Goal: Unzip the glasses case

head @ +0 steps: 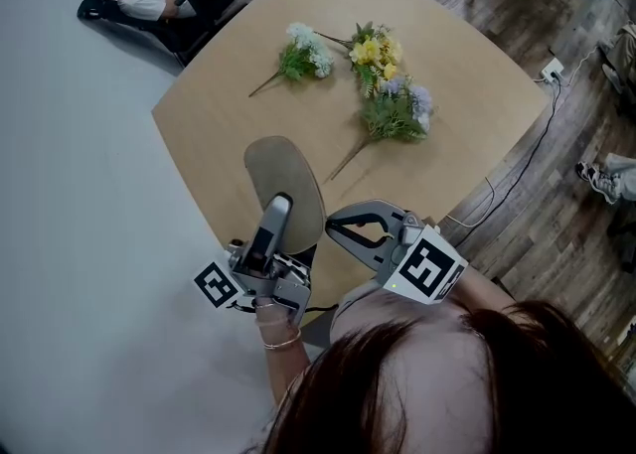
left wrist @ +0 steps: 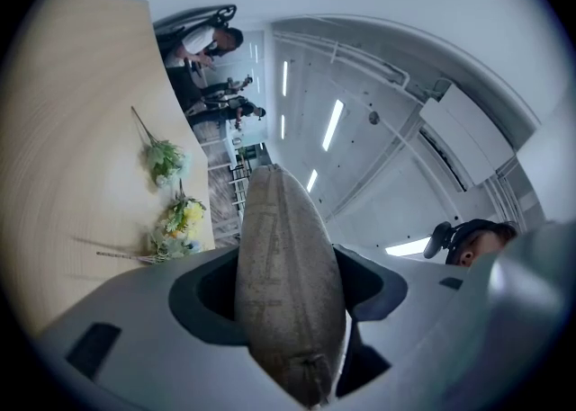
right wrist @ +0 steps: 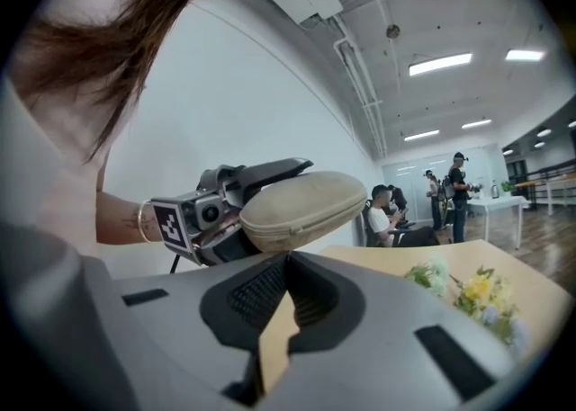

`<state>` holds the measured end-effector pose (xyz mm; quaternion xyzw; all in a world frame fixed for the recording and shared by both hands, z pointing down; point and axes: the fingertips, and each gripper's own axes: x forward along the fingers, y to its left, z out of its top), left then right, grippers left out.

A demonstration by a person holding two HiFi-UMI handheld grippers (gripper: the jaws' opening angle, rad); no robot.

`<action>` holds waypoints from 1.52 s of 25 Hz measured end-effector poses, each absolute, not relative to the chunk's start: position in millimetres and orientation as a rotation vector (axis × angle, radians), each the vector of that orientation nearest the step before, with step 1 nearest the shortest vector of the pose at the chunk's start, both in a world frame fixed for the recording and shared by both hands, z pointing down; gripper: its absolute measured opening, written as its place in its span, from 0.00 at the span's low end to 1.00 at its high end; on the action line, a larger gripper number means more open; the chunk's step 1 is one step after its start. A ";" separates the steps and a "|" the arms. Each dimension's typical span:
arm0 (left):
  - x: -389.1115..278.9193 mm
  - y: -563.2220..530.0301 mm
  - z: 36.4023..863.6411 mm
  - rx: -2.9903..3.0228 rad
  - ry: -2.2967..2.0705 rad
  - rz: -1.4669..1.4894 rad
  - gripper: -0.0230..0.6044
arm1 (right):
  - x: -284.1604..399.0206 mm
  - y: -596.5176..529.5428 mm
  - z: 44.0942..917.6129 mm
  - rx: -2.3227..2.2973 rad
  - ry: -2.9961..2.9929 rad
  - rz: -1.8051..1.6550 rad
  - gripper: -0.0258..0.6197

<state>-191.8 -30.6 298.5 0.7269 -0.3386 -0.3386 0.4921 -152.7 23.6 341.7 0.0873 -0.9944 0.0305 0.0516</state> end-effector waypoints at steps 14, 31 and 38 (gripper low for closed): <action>-205.2 -32.7 314.4 1.608 -0.825 -0.954 0.48 | -156.9 35.2 345.8 0.223 -2.995 0.058 0.06; -206.0 -34.9 329.9 1.531 -0.830 -0.990 0.48 | -157.0 47.3 353.6 0.154 -2.938 0.089 0.06; -204.4 -36.1 335.2 1.525 -0.835 -0.978 0.48 | -158.3 52.5 357.8 0.130 -2.915 0.104 0.06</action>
